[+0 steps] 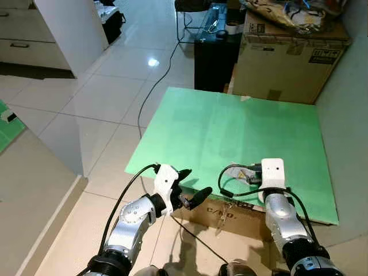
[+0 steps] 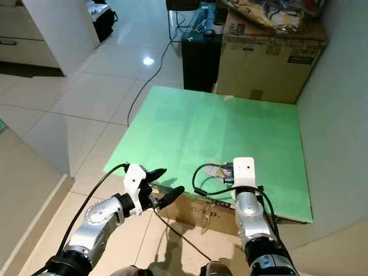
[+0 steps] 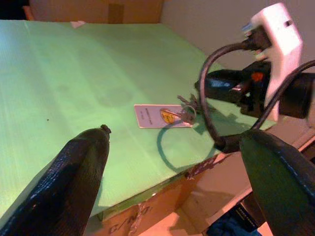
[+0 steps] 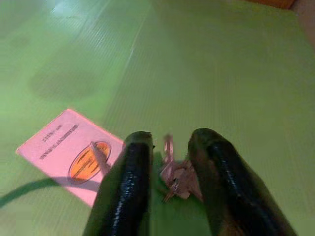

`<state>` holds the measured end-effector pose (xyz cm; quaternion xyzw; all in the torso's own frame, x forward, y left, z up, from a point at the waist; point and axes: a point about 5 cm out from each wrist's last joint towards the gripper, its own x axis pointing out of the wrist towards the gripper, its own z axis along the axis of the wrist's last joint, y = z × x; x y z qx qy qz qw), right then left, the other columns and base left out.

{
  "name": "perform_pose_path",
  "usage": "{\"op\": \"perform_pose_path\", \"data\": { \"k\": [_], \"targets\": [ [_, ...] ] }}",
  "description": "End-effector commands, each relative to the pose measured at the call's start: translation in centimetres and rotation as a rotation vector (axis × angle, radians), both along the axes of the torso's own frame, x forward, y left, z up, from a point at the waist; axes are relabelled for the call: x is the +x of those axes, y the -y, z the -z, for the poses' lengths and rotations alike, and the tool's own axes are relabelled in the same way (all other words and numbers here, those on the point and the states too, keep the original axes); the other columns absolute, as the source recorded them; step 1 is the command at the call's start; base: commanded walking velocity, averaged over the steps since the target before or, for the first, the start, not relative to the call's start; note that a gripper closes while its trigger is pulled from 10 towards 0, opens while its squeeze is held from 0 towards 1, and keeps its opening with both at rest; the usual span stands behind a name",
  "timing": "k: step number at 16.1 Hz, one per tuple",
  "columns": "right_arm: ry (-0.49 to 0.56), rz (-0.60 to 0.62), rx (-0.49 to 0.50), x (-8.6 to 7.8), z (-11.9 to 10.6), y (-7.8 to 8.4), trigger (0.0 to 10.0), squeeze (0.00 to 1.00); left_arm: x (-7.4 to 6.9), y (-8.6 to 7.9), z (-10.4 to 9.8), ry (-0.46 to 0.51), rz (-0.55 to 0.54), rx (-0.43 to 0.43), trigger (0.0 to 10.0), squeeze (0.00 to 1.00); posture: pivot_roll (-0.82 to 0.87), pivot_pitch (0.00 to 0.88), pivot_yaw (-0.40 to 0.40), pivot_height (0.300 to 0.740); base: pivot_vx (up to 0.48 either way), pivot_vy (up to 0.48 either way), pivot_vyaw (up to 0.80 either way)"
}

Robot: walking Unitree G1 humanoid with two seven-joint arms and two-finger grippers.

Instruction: Hang keys on a hook

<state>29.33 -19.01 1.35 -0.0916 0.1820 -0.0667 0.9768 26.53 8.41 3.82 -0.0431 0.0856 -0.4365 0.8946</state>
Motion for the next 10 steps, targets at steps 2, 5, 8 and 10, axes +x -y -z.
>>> {"op": "perform_pose_path", "data": {
  "k": [2, 5, 8, 10],
  "targets": [
    [-0.035, -0.002, 0.037, 0.0, 0.4, 0.0, 10.0, 1.0, -0.6, 0.1, 0.2, 0.01, 0.058, 0.018, 10.0, 0.0, -0.13, 0.081, 0.092, 0.74, 0.0, 0.0, 0.0],
    [-0.064, -0.007, 0.072, 0.0, 0.8, -0.3, 10.0, 1.0, -1.1, 0.0, 0.2, 0.06, 0.154, 0.071, 10.0, 0.0, -0.12, 0.088, 0.099, 0.74, 0.0, 0.0, 0.0],
    [-0.09, 0.01, 0.121, -0.1, 1.2, -0.6, 10.0, 1.0, -0.9, 0.1, 0.2, 0.057, 0.149, 0.067, 10.0, 0.0, -0.12, 0.089, 0.106, 0.74, 0.0, 0.0, 0.0],
    [-0.105, 0.008, 0.128, -0.1, 1.4, -0.8, 10.0, 1.0, -0.9, 0.3, 0.1, 0.057, 0.151, 0.063, 10.0, 0.0, -0.12, 0.092, 0.108, 0.74, 0.0, 0.0, 0.0]
  ]
}}
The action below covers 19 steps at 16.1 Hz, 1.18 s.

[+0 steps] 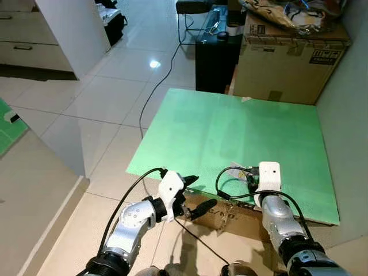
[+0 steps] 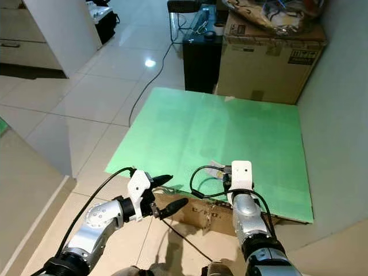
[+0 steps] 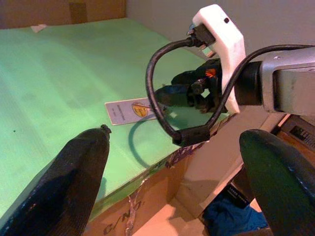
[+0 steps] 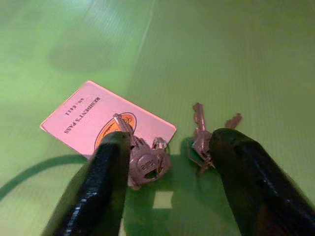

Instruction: Hang keys on a hook

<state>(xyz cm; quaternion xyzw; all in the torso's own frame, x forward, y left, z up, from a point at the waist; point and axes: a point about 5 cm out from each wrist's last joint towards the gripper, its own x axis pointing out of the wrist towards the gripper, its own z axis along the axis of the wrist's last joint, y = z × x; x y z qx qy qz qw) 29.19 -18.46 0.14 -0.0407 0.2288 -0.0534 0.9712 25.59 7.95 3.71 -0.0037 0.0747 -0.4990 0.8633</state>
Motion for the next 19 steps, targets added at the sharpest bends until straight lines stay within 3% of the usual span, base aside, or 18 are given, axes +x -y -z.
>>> {"op": "perform_pose_path", "data": {
  "k": [1, 4, 5, 18, 19],
  "targets": [
    [-0.017, 0.004, 0.026, 0.0, 0.2, -0.3, 10.0, 1.0, -0.1, -0.2, 0.1, 0.005, 0.008, 0.014, 10.0, 0.0, -0.12, 0.093, 0.108, 0.74, 0.0, 0.0, 0.0],
    [-0.039, -0.007, 0.035, -0.1, 0.5, -0.4, 10.0, 1.0, -0.2, -0.3, 0.2, 0.005, 0.008, 0.015, 10.0, 0.0, -0.12, 0.1, 0.107, 0.74, 0.0, 0.0, 0.0],
    [-0.058, -0.014, 0.037, -0.2, 0.6, -0.4, 10.0, 0.0, -0.3, -0.4, 0.2, 0.004, 0.006, 0.017, 10.0, 0.0, -0.11, 0.105, 0.109, 0.74, 0.0, 0.0, 0.0],
    [-0.109, -0.066, 0.007, -0.1, 1.1, -1.0, 10.0, 0.0, -1.0, -2.0, 0.2, -0.002, 0.013, 0.05, 10.0, 0.0, -0.07, 0.142, 0.147, 0.74, 0.0, 0.0, 0.0],
    [-0.107, -0.066, 0.005, -0.1, 1.1, -1.0, 5.0, 0.0, -1.1, -2.0, 0.2, -0.003, 0.014, 0.051, 10.0, 0.0, -0.07, 0.143, 0.148, 0.74, 0.0, 0.0, 0.0]
  ]
}}
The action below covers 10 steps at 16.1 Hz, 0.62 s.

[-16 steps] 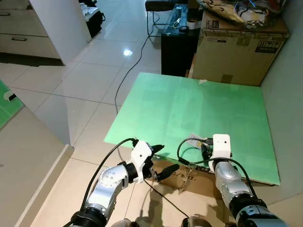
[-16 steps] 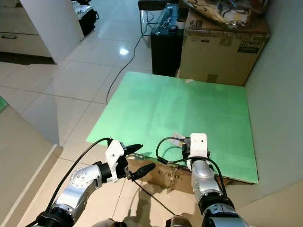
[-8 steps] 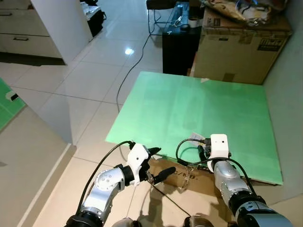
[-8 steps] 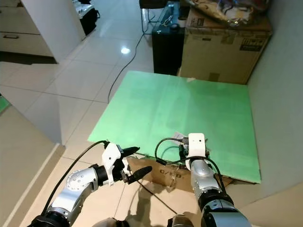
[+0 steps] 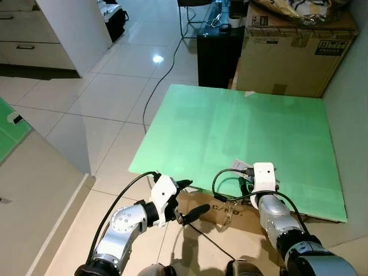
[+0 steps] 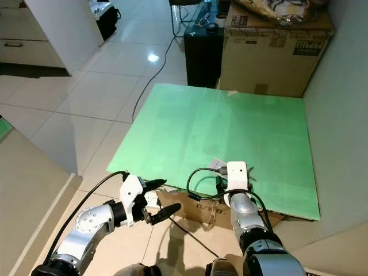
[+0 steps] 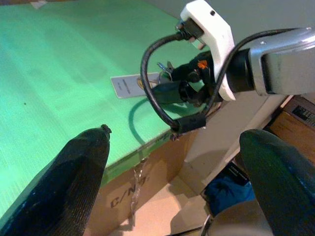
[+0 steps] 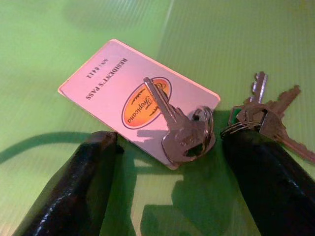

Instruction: Hang keys on a hook

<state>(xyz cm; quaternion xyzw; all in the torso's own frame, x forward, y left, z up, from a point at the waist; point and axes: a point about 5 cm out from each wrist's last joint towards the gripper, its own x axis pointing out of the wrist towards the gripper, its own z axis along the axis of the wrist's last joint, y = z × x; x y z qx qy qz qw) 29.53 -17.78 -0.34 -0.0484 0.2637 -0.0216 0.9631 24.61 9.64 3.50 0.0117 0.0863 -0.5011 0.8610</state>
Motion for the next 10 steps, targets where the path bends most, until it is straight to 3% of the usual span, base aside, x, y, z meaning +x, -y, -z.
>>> {"op": "perform_pose_path", "data": {
  "k": [1, 10],
  "targets": [
    [-0.029, -0.005, 0.002, -0.46, 0.56, -0.32, 0.0, 0.0, -0.09, -0.27, -0.06, 0.002, 0.006, 0.013, 10.0, 0.0, -0.07, 0.142, 0.148, 0.74, 0.0, 0.0, 0.0],
    [-0.012, -0.032, 0.015, -0.61, 0.68, -1.1, 0.0, 0.0, 0.14, -0.14, -0.22, 0.0, 0.022, 0.021, 10.0, 0.0, -0.07, 0.138, 0.166, 0.74, 0.0, 0.0, 0.0]
  ]
}}
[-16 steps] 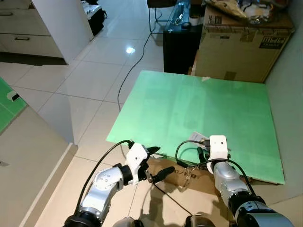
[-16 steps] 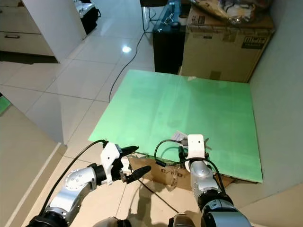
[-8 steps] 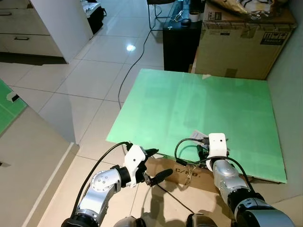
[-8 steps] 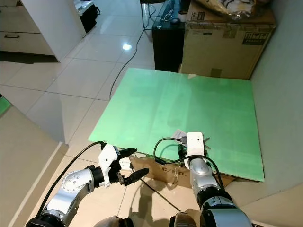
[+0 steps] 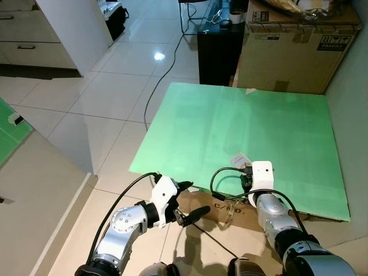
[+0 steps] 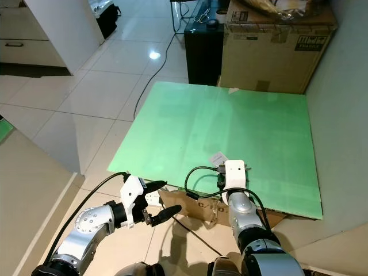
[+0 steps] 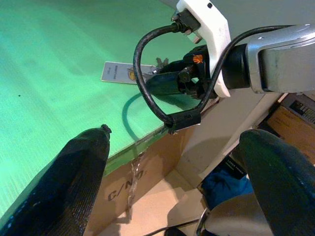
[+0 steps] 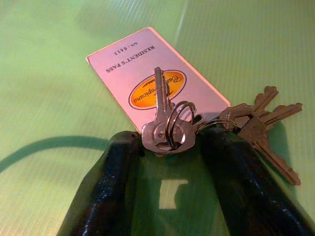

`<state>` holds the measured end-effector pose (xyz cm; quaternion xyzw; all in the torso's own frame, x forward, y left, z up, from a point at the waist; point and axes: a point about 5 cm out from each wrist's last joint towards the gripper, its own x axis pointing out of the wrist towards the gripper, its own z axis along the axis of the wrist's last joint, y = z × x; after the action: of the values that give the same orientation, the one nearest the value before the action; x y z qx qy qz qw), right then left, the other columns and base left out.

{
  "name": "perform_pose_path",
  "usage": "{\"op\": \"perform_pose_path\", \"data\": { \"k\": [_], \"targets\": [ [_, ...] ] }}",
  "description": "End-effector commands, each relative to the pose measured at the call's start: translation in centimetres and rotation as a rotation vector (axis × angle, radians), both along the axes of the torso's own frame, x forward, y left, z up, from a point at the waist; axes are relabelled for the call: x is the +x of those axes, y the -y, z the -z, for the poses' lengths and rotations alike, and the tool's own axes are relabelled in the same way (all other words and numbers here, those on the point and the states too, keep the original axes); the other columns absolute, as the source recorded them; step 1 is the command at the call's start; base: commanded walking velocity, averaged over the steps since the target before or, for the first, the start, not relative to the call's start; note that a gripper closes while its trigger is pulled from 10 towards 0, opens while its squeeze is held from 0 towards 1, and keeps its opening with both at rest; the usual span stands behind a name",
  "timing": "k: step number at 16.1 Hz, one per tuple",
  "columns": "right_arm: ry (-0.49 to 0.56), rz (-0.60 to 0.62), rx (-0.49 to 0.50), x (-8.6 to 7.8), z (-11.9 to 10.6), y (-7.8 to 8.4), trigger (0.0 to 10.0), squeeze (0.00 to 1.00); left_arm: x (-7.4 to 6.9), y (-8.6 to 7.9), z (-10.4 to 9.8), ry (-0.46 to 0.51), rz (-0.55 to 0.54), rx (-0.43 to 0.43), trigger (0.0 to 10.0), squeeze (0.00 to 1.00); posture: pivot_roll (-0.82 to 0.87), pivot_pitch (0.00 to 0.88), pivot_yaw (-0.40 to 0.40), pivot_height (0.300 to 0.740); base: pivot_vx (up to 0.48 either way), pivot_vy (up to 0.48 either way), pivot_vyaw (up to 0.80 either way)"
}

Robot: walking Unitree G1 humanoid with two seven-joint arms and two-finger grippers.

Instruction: Hang keys on a hook

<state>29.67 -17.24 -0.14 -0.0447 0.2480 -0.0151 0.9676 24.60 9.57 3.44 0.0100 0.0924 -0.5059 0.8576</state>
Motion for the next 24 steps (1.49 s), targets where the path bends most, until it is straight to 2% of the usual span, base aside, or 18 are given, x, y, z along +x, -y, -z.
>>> {"op": "perform_pose_path", "data": {
  "k": [1, 4, 8, 12, 15, 16, 17, 20, 24],
  "targets": [
    [-0.038, -0.021, 0.005, -0.7, 0.8, -0.6, 0.0, 0.0, 0.1, -0.3, -0.3, 0.013, 0.012, 0.021, 10.0, 0.0, -0.07, 0.137, 0.166, 0.74, 0.0, 0.0, 0.0],
    [0.024, -0.059, -0.022, 0.0, 0.0, -1.0, 0.0, 0.0, 0.3, -0.5, -0.2, 0.013, 0.013, 0.028, 10.0, 0.0, -0.08, 0.12, 0.165, 0.74, 0.0, 0.0, 0.0],
    [0.188, -0.195, -0.097, 1.1, -2.1, -3.4, 0.0, 0.0, 0.8, -0.1, -0.4, 0.02, 0.015, 0.024, 10.0, 0.0, -0.09, 0.1, 0.168, 0.74, 0.0, 0.0, 0.0],
    [0.231, -0.215, -0.082, 1.2, -2.6, -4.5, 0.0, 0.0, 1.0, 0.2, -0.5, 0.023, 0.022, 0.021, 10.0, 0.0, -0.1, 0.097, 0.177, 0.74, 0.0, 0.0, 0.0],
    [0.182, -0.187, -0.131, 1.2, -2.2, -3.7, 0.0, 0.0, 1.1, 0.1, -0.6, 0.025, 0.025, 0.025, 10.0, 0.0, -0.1, 0.094, 0.185, 0.74, 0.0, 0.0, 0.0],
    [0.168, -0.187, -0.151, 1.1, -2.0, -3.2, 7.5, 0.0, 1.2, 0.0, -0.6, 0.026, 0.025, 0.027, 10.0, 0.0, -0.09, 0.093, 0.186, 0.74, 0.0, 0.0, 0.0],
    [0.163, -0.178, -0.195, 1.0, -1.9, -2.5, 10.0, 1.0, 1.2, 0.0, -0.5, 0.027, 0.025, 0.028, 10.0, 0.0, -0.09, 0.093, 0.186, 0.74, 0.0, 0.0, 0.0],
    [0.122, -0.141, -0.24, 0.2, -1.1, -0.8, 10.0, 1.0, 1.2, 0.0, -0.5, 0.026, 0.026, 0.028, 10.0, 0.0, -0.1, 0.097, 0.185, 0.74, 0.0, 0.0, 0.0],
    [0.087, -0.119, -0.249, -0.7, -0.2, 0.0, 10.0, 1.0, 1.1, 0.3, -0.5, 0.027, 0.029, 0.022, 10.0, 0.0, -0.11, 0.099, 0.184, 0.74, 0.0, 0.0, 0.0]
  ]
}}
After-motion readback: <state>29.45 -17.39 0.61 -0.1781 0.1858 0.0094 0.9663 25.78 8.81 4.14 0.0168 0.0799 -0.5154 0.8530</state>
